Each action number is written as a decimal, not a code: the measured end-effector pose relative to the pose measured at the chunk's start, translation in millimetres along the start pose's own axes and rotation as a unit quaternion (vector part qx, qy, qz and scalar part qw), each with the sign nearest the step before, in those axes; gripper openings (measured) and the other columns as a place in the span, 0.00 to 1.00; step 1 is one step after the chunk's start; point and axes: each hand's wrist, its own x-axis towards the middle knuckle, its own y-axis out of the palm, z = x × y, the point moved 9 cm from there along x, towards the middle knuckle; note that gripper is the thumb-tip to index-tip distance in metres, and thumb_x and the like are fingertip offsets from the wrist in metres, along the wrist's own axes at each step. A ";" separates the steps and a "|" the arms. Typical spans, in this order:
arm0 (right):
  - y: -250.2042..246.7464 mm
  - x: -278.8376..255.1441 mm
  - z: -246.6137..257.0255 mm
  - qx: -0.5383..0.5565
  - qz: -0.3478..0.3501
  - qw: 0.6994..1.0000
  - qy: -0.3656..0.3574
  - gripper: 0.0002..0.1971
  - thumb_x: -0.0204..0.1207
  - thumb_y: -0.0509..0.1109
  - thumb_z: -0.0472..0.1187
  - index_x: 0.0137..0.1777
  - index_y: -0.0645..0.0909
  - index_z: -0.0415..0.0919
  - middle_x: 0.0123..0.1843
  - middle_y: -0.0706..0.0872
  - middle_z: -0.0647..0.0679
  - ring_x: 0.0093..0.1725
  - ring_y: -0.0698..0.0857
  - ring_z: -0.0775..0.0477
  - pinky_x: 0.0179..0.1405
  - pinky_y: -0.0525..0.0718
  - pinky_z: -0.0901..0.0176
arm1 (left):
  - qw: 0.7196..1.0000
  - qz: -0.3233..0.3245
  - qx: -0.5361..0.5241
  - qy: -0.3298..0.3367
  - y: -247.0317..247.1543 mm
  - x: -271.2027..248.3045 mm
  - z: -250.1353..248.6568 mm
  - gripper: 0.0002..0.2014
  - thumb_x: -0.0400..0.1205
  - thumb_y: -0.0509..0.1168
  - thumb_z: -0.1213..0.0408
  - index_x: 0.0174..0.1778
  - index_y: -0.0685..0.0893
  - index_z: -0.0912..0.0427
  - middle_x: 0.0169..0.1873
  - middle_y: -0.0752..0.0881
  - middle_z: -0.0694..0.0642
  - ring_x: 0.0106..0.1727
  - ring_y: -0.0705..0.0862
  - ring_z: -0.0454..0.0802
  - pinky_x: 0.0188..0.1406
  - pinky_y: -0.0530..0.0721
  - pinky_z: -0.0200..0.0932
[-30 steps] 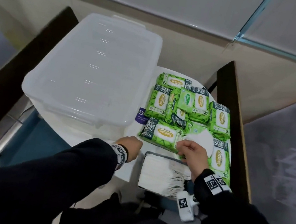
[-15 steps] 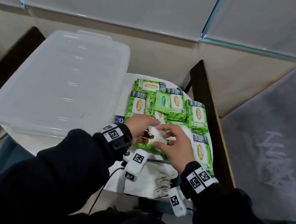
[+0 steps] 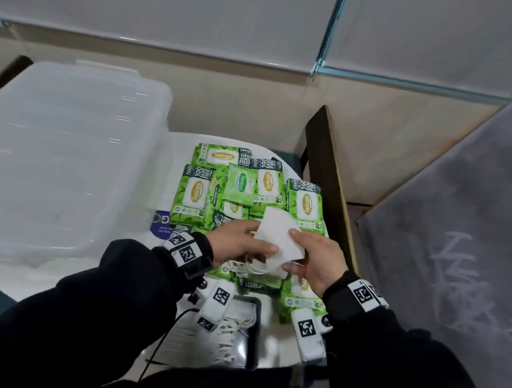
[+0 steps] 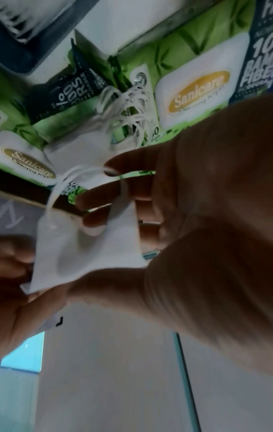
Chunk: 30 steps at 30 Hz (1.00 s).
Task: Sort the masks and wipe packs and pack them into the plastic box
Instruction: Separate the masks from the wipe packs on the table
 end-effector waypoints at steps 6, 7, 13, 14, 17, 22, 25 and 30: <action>-48.3 44.9 -22.9 -0.027 -0.020 0.997 0.073 0.12 0.79 0.78 0.35 0.60 0.83 0.37 0.51 0.90 0.37 0.39 0.90 0.40 0.31 0.93 0.46 | 0.985 -0.152 -0.007 -0.083 -34.0 28.7 33.8 0.11 0.77 0.79 0.72 0.51 0.87 0.71 0.38 0.90 0.68 0.34 0.86 0.56 0.33 0.89 0.49; -52.2 50.9 -27.5 -0.043 -0.028 0.995 0.082 0.11 0.79 0.79 0.35 0.58 0.84 0.37 0.48 0.90 0.38 0.37 0.88 0.40 0.32 0.92 0.48 | 0.981 -0.170 -0.007 -0.089 -40.1 30.9 35.9 0.11 0.77 0.79 0.73 0.52 0.87 0.71 0.38 0.90 0.67 0.35 0.86 0.57 0.36 0.91 0.51; -55.0 79.7 -52.0 -0.104 -0.053 0.988 0.100 0.08 0.73 0.81 0.28 0.47 0.85 0.35 0.25 0.80 0.42 0.18 0.74 0.48 0.19 0.73 0.64 | 0.959 -0.239 0.096 -0.118 -62.3 39.6 44.2 0.04 0.76 0.79 0.74 0.44 0.92 0.67 0.33 0.92 0.64 0.29 0.89 0.56 0.37 0.94 0.54; -54.6 81.7 -54.3 -0.113 -0.053 0.988 0.093 0.09 0.72 0.83 0.29 0.47 0.85 0.36 0.25 0.81 0.41 0.18 0.74 0.48 0.18 0.73 0.64 | 0.955 -0.248 0.103 -0.122 -65.6 38.4 47.2 0.03 0.76 0.79 0.73 0.43 0.92 0.66 0.33 0.92 0.64 0.29 0.90 0.56 0.35 0.93 0.54; -58.7 84.9 -53.0 -0.157 -0.066 0.984 0.057 0.09 0.69 0.86 0.33 0.42 0.88 0.37 0.28 0.84 0.41 0.19 0.75 0.48 0.15 0.70 0.66 | 0.951 -0.262 0.108 -0.127 -68.9 33.7 55.3 0.03 0.74 0.80 0.73 0.42 0.93 0.67 0.36 0.92 0.67 0.29 0.89 0.58 0.31 0.92 0.51; -59.7 89.8 -58.4 -0.178 -0.056 0.981 0.055 0.10 0.67 0.88 0.34 0.39 0.87 0.36 0.29 0.84 0.39 0.19 0.75 0.46 0.14 0.67 0.66 | 0.946 -0.277 0.112 -0.128 -72.9 29.2 65.7 0.04 0.75 0.80 0.71 0.43 0.92 0.66 0.36 0.92 0.64 0.31 0.90 0.55 0.37 0.94 0.57; -59.5 89.6 -59.8 -0.203 -0.053 0.976 0.050 0.11 0.65 0.88 0.35 0.38 0.87 0.37 0.29 0.85 0.39 0.20 0.77 0.46 0.15 0.69 0.64 | 0.947 -0.279 0.097 -0.129 -73.0 28.2 71.5 0.06 0.75 0.80 0.72 0.44 0.91 0.67 0.32 0.91 0.62 0.28 0.87 0.52 0.37 0.94 0.55; -60.7 86.0 -56.9 -0.225 -0.061 0.971 0.047 0.16 0.63 0.90 0.38 0.43 0.85 0.37 0.32 0.88 0.40 0.24 0.79 0.45 0.17 0.72 0.62 | 0.941 -0.292 0.140 -0.100 -74.8 31.1 72.5 0.12 0.74 0.83 0.61 0.46 0.89 0.60 0.34 0.90 0.55 0.32 0.86 0.51 0.33 0.86 0.46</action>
